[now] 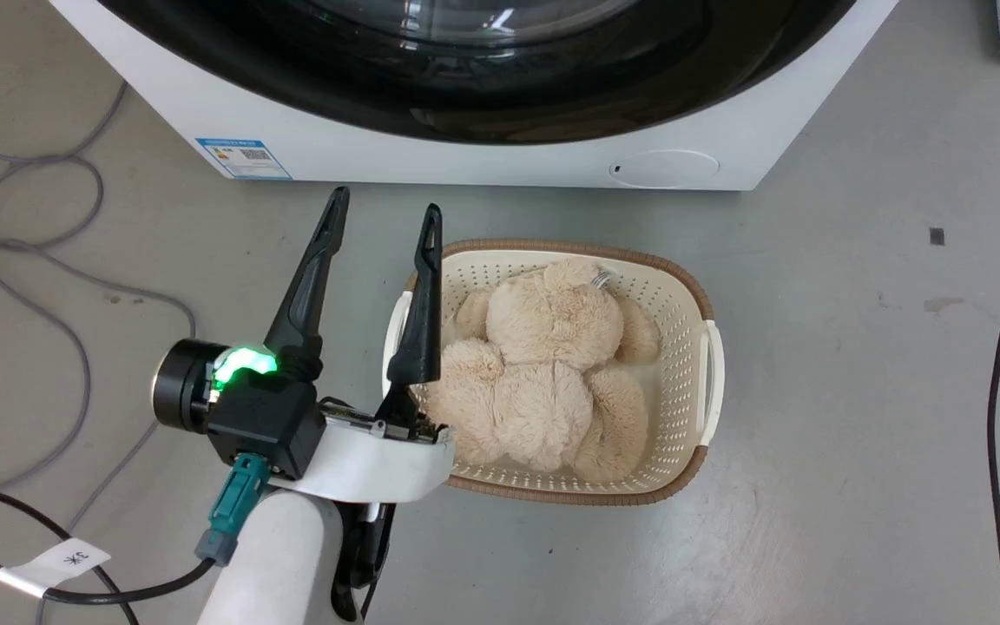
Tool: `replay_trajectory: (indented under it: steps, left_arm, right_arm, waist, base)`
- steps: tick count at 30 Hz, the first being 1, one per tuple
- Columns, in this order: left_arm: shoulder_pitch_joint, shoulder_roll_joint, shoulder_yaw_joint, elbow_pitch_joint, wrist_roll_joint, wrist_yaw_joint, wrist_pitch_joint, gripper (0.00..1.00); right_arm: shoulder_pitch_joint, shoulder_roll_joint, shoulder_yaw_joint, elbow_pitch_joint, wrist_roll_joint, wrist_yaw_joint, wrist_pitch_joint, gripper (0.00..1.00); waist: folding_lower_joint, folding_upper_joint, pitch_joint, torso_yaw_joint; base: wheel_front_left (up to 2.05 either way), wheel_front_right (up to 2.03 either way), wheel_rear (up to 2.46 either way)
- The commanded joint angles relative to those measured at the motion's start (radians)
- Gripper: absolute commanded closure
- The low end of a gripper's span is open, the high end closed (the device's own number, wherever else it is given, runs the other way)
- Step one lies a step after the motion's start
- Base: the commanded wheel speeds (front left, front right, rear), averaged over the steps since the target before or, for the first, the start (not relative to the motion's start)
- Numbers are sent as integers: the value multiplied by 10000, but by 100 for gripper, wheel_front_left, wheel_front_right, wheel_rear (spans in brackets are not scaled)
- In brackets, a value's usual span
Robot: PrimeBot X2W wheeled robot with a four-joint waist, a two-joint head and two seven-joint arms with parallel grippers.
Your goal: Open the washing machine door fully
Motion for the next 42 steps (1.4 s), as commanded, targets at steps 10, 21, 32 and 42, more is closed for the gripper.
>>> replay_trajectory:
  steps: [10,21,32,42]
  left_arm:
    - [58,16,19,147,-59,37,-55,0]
    - [674,16,10,647,-63,20,-55,0]
    - [1788,164,324,1462,85,126,-55,0]
    - [2620,442,465,2264,-26,114,-55,0]
  right_arm:
    - [771,-52,377,-709,-55,10,701,100]
    - [2139,-436,538,-1573,75,10,1156,100]
    - [4166,-770,908,-2718,406,10,1448,100]
    - [5560,-1064,1403,-4220,918,10,1436,100]
  waist:
    - [-2,0,-422,-16]
    - [-2,0,-1404,178]
    - [-2,0,-2775,321]
    - [-2,0,-3574,392]
  base:
    - [0,0,0]
    - [0,0,0]
    - [0,0,0]
    - [0,0,0]
